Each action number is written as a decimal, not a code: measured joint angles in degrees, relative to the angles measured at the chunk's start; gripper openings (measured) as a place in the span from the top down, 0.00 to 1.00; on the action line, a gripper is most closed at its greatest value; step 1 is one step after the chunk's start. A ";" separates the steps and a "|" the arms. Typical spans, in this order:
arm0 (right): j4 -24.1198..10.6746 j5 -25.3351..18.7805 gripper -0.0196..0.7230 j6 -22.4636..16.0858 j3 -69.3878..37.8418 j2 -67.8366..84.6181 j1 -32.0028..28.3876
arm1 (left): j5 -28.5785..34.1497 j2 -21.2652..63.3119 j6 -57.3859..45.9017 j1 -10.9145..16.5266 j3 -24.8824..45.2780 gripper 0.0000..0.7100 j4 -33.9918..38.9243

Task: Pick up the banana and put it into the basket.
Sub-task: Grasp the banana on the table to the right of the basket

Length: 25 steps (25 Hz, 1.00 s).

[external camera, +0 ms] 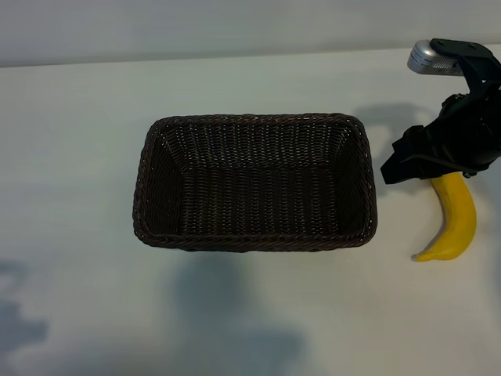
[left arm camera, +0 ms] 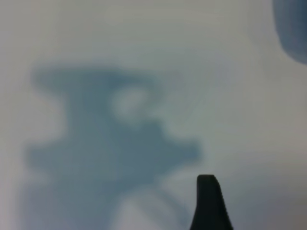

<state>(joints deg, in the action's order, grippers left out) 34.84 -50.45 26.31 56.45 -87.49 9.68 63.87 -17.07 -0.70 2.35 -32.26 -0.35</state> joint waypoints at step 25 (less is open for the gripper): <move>-9.95 -0.66 0.25 -10.01 0.53 0.00 0.00 | -3.61 13.57 0.05 0.00 3.53 0.29 -0.09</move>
<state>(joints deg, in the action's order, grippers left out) 24.89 -51.11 16.30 56.98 -87.49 9.68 60.26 -3.50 -0.65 2.35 -28.73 -0.44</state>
